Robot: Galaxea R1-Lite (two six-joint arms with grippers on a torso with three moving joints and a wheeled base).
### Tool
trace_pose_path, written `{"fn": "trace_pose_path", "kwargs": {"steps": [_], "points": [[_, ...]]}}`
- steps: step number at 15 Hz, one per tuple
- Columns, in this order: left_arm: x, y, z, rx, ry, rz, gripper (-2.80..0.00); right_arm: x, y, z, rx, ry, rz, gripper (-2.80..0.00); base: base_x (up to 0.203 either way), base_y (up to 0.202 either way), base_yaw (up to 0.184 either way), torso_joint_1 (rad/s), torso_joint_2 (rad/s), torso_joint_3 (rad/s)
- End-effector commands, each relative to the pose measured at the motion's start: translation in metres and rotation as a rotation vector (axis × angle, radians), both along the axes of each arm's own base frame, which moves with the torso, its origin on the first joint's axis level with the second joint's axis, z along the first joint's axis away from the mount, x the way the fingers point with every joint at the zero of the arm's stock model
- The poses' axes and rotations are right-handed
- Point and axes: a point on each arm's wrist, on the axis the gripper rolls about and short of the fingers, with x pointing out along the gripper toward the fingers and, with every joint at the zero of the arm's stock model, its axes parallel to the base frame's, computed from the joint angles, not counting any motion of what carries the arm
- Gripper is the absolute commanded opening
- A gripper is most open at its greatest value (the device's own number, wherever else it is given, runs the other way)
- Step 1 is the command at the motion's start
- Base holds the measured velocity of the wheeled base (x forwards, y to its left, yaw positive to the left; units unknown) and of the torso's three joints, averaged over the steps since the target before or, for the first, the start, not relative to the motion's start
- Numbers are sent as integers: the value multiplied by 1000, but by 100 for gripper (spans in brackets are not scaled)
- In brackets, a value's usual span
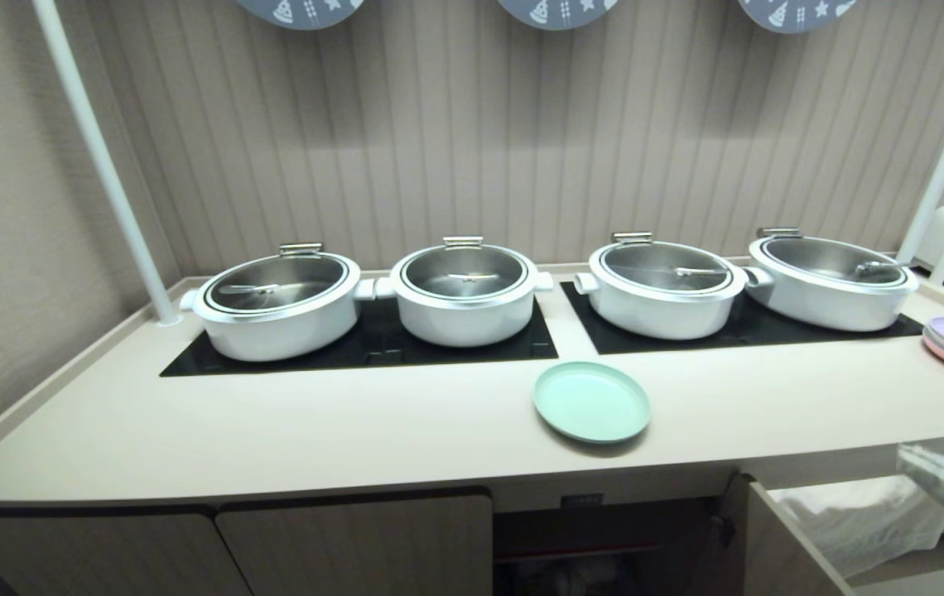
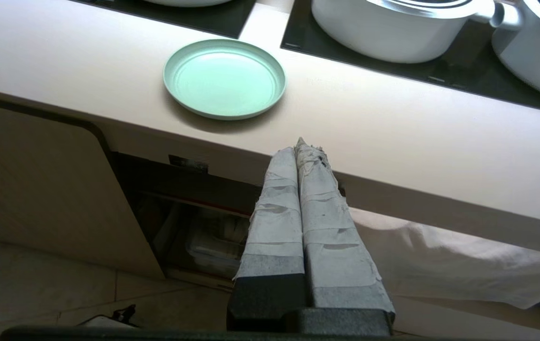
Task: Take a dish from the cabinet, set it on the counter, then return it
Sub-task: Pick up the plate from the table
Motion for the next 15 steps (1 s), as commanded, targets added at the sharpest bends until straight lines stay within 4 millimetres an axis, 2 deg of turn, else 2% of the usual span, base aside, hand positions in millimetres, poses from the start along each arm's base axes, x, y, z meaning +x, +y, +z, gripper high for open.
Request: {"fn": "trace_pose_path", "kwargs": {"steps": [1,6,10,15], "points": [[0,0,0,0,-1,1,-280,24,6,3,-9,54,22,-280,0,0,0,0,0,0],[0,0,0,0,-1,1,-280,74,18,8,-19,131,38,-280,0,0,0,0,0,0],[0,0,0,0,-1,0,-280,121,27,4,-30,194,35,-280,0,0,0,0,0,0],[0,0,0,0,-1,1,-280,163,35,-4,-43,263,31,-280,0,0,0,0,0,0]]}}
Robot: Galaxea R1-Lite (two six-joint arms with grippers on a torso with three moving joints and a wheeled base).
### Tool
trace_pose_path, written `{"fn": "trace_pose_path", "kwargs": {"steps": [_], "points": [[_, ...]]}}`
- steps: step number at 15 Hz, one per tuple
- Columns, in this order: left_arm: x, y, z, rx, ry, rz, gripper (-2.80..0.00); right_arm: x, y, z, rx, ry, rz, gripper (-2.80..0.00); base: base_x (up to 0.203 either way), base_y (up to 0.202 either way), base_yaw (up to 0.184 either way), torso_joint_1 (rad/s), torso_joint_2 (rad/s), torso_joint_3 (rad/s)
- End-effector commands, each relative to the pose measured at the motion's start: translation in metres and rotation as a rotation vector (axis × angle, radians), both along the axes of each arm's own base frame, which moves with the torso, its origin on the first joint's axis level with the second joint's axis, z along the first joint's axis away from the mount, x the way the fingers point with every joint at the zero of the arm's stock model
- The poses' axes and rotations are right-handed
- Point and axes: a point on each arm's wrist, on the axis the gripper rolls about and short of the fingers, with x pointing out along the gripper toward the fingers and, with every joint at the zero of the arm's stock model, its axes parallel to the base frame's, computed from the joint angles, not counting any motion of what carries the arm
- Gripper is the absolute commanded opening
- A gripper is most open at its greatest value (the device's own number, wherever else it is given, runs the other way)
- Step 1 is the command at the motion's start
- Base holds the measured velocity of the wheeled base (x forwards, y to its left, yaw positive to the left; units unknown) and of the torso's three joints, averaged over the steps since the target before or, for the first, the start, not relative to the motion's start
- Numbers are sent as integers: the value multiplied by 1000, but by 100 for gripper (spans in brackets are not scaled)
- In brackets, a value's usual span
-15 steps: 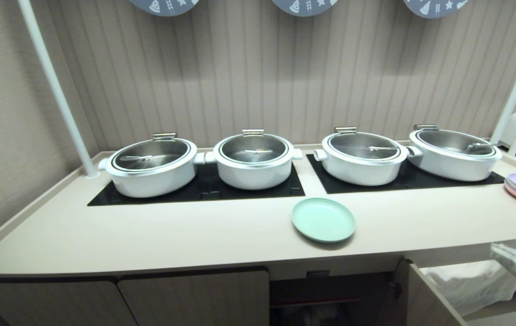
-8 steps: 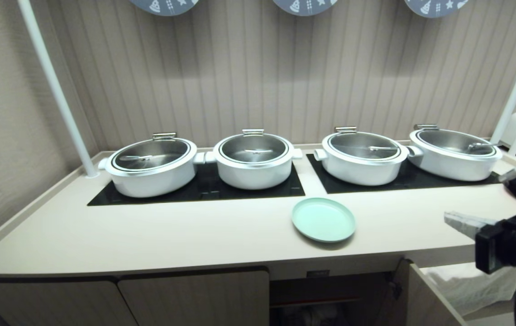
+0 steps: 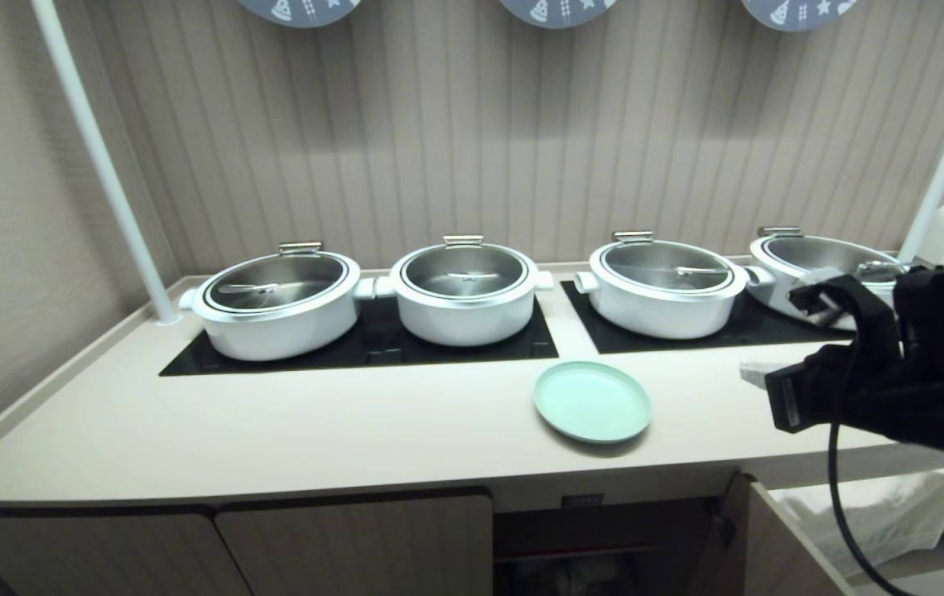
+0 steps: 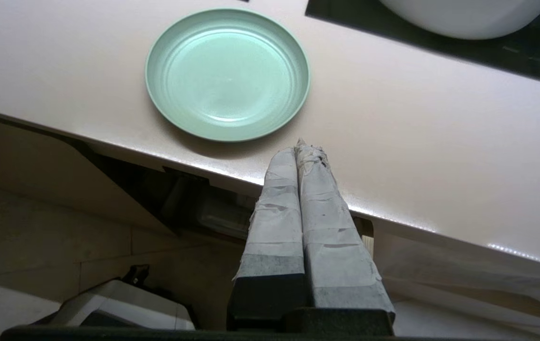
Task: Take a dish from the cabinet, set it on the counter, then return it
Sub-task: Pick up the plate from the table
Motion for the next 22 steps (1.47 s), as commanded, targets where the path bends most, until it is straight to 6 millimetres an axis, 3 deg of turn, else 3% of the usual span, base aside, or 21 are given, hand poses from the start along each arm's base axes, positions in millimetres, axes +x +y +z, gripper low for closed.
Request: {"fn": "trace_pose_path", "kwargs": {"steps": [1,7,12,16,22], "points": [[0,0,0,0,-1,1,-280,18,4,-9,-13,62,2,-280,0,0,0,0,0,0],[0,0,0,0,-1,-1,-280,53,10,-4,-82,154,-68,-280,0,0,0,0,0,0],[0,0,0,0,-1,-1,-280,97,21,-25,-93,191,-70,-280,0,0,0,0,0,0],[0,0,0,0,-1,-1,-280,139,27,-29,-72,201,-86,-280,0,0,0,0,0,0],[0,0,0,0,-1,1,-280,163,25,-54,-1,388,-169,-280,0,0,0,0,0,0]]}}
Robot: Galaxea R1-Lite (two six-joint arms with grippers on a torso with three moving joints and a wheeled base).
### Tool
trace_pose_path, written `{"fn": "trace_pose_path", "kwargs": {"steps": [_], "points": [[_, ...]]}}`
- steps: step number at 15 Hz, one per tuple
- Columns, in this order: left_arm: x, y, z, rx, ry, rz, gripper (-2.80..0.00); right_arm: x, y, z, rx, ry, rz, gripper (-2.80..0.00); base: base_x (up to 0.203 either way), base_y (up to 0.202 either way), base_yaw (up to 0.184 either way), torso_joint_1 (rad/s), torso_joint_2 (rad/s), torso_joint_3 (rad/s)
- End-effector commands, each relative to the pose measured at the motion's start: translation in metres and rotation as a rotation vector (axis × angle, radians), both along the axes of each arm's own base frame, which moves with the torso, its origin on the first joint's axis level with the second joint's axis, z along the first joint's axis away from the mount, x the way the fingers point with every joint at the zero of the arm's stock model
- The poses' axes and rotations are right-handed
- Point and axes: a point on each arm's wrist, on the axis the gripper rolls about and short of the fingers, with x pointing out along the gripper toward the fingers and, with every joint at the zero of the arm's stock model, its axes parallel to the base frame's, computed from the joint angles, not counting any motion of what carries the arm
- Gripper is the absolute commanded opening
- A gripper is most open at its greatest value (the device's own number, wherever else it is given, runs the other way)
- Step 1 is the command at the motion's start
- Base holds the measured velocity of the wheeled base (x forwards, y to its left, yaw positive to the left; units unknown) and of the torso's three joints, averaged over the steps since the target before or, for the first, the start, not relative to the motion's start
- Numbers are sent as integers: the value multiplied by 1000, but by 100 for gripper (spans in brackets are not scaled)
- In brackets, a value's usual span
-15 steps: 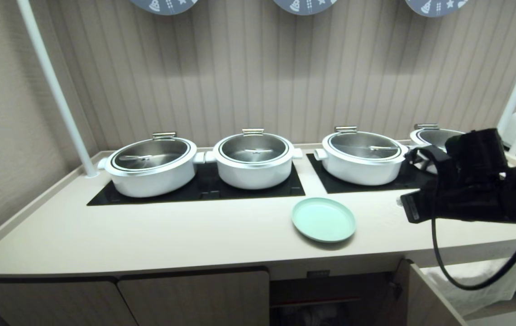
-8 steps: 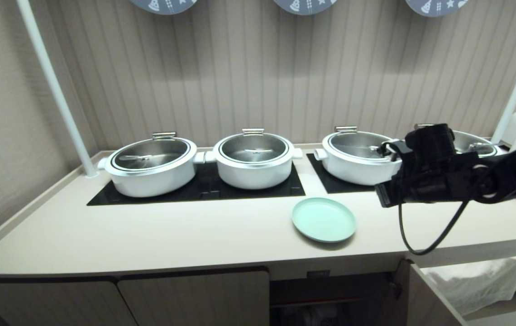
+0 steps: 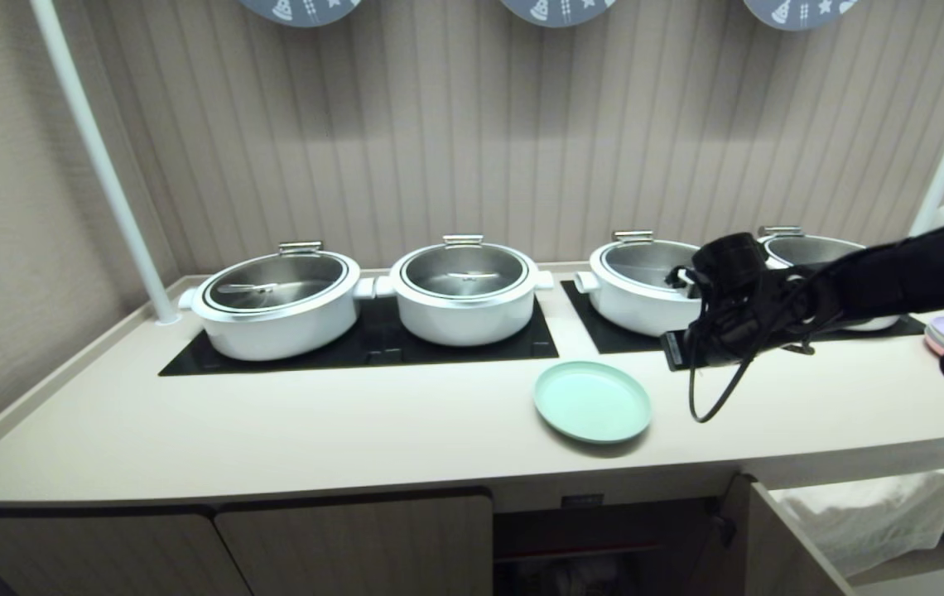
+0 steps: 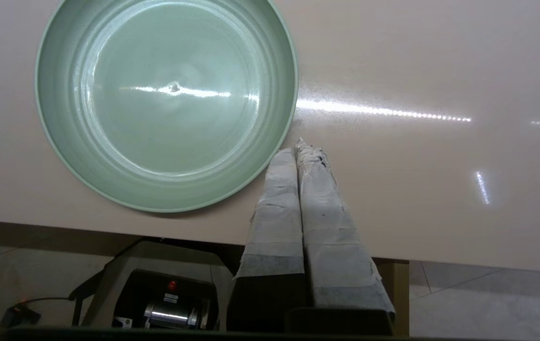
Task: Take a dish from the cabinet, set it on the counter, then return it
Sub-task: Pick up the plate from the table
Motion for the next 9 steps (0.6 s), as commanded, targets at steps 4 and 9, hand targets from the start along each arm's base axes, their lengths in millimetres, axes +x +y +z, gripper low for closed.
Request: {"fn": "trace_pose_path", "kwargs": {"steps": [4,9], "points": [[0,0,0,0,0,0,-280,17,-7,-30,3,59,-13,-280,0,0,0,0,0,0],[0,0,0,0,0,0,-280,28,-5,-43,2,71,-11,-280,0,0,0,0,0,0]]}}
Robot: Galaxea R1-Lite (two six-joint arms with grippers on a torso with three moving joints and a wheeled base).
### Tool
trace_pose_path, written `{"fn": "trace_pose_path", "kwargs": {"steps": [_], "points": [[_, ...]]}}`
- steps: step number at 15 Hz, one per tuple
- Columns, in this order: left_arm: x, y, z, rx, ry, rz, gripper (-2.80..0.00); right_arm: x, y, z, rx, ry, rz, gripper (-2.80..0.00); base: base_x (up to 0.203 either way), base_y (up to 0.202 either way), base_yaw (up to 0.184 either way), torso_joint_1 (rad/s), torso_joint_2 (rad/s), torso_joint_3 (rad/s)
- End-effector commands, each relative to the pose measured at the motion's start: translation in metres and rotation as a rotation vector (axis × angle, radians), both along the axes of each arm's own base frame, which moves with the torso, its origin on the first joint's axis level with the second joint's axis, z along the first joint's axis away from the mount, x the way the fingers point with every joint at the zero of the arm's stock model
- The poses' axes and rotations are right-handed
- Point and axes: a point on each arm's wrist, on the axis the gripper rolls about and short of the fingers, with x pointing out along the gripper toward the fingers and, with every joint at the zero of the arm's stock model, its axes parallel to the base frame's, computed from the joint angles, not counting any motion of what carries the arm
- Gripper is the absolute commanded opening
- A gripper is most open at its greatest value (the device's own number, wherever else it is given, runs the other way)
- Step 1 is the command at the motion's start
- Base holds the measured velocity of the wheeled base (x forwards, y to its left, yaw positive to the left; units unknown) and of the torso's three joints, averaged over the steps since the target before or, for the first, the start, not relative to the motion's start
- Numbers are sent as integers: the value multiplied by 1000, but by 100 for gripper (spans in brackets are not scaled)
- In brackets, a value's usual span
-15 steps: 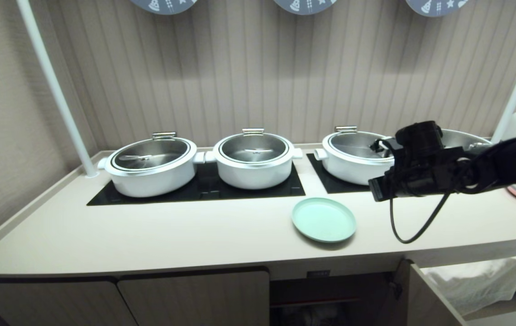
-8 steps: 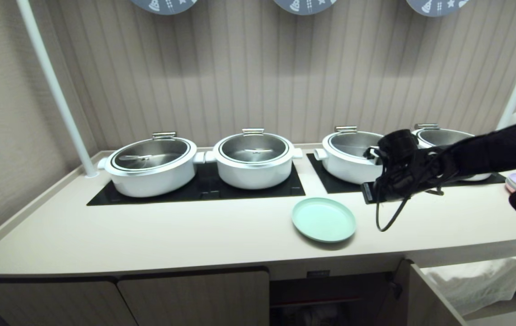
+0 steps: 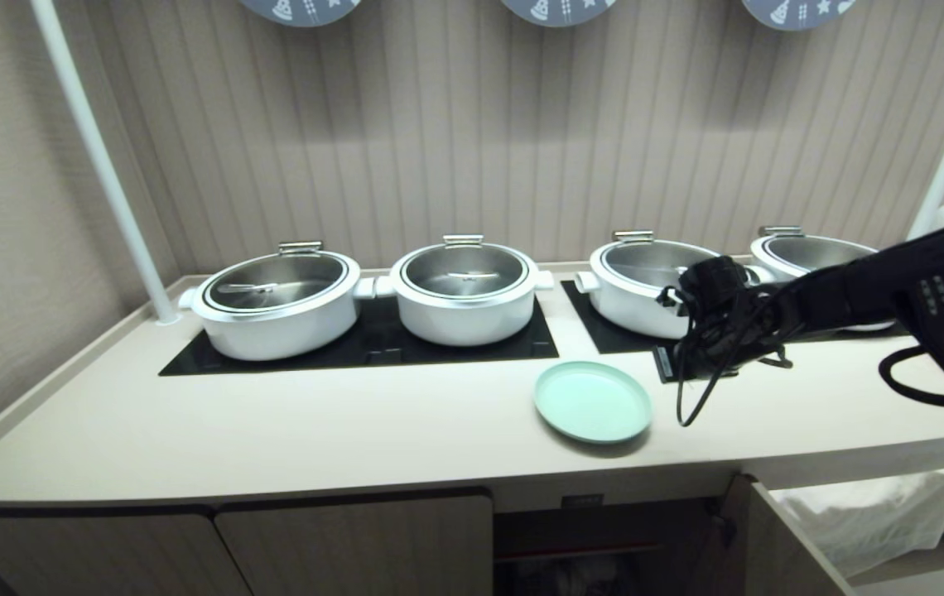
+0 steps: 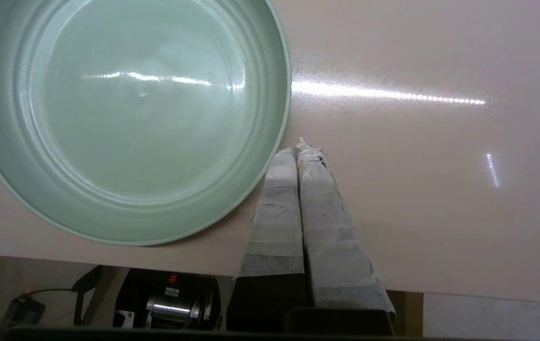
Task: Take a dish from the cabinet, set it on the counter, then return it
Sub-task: Pick up the plate from the table
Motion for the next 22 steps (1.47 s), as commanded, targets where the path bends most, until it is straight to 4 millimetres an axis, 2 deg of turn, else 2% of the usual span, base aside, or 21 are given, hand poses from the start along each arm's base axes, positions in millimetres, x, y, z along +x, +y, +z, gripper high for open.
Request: {"fn": "trace_pose_path", "kwargs": {"steps": [1,10,11,14,22], "points": [[0,0,0,0,0,-1,-280,2,1,-9,5,20,8,-280,0,0,0,0,0,0],[0,0,0,0,0,-1,-280,10,2,-11,11,30,15,-280,0,0,0,0,0,0],[0,0,0,0,0,-1,-280,10,2,-11,11,30,15,0,0,0,0,0,0,0],[0,0,0,0,0,-1,-280,13,3,-17,11,29,15,0,0,0,0,0,0,0],[0,0,0,0,0,-1,-280,20,6,-15,20,14,0,0,0,0,0,0,0,0]]}}
